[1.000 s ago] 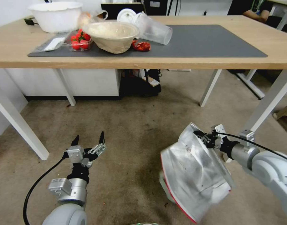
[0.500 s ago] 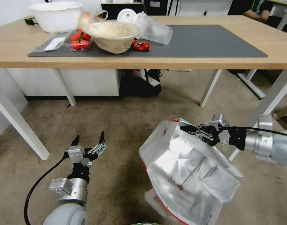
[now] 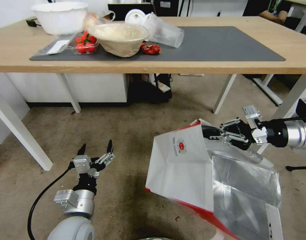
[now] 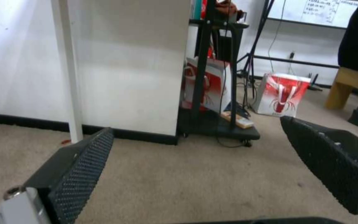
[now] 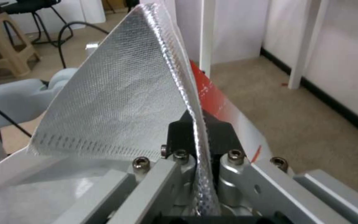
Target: Pick up the food delivery bag from the floor and place it on the table.
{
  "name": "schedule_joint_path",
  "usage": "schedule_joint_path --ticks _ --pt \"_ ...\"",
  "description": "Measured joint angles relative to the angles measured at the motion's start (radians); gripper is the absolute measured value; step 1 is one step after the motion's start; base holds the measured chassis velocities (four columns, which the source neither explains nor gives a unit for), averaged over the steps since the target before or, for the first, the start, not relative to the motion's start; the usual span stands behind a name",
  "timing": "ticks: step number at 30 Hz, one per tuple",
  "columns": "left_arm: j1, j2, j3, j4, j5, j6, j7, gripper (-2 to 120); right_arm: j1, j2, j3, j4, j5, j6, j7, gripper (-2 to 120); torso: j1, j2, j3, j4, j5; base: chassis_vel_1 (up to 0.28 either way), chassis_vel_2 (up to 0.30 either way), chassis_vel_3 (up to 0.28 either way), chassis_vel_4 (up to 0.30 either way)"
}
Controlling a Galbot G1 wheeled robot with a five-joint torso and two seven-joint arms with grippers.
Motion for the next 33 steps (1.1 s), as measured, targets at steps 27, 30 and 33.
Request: schedule_joint_path --ticks 27,30,33 --pt "0.001 0.003 -0.014 0.000 -0.010 -0.019 0.030 100 -0.010 -0.003 -0.010 0.011 -0.002 -0.031 0.017 0 0.001 0.037 0.035 0.0000 -0.0001 0.000 0.000 0.000 0.000" --pt "-0.001 0.003 -0.015 0.000 -0.010 -0.019 0.033 100 -0.011 -0.003 -0.012 0.014 0.000 -0.033 0.023 0 0.002 0.048 0.046 0.0000 0.0000 0.000 0.000 0.000 0.000" --pt "-0.002 0.003 -0.015 -0.001 -0.012 -0.019 0.034 100 -0.012 -0.001 -0.014 0.019 0.007 -0.037 0.035 0 0.004 0.066 0.062 0.0000 -0.0001 0.000 0.000 0.000 0.000"
